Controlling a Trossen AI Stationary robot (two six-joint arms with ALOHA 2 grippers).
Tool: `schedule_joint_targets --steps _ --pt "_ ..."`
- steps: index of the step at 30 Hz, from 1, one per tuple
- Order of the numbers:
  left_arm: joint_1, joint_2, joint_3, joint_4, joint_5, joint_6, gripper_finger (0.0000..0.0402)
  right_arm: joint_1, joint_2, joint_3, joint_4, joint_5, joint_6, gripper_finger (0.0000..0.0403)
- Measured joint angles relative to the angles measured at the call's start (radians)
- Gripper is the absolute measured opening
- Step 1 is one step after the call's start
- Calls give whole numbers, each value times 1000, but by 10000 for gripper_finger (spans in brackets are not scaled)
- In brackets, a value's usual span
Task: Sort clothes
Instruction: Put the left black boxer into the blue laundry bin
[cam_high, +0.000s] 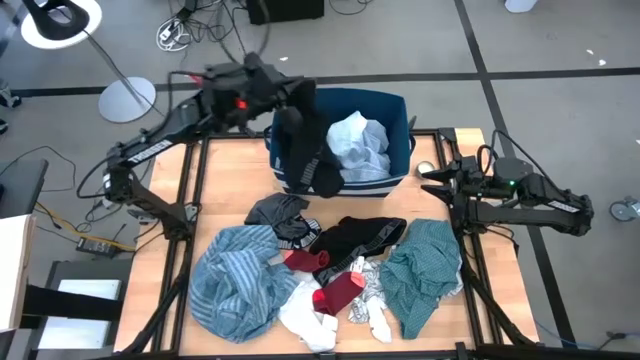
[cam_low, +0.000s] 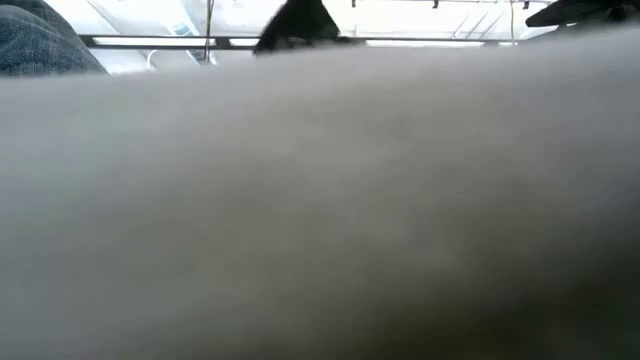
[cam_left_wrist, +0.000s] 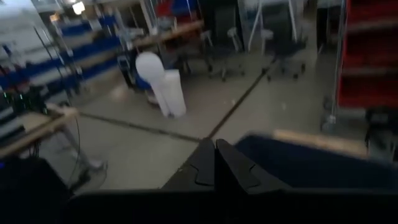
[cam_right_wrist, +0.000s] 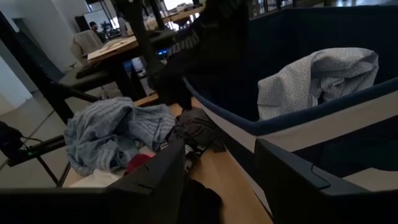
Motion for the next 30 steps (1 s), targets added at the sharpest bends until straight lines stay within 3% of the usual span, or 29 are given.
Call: schedule_joint_targets --steps 7,15,23,30 --pt "9 90 -36 -57 64 -67 5 0 0 0 0 0 3 195" --pt "7 244 -37 -233 104 -193 15 0 0 0 -2 0 3 195" --pt "9 356 -37 -313 151 -193 104 0 0 0 -3 0 2 195" --pt "9 350 39 -382 29 -163 152 0 0 0 -11 0 3 195"
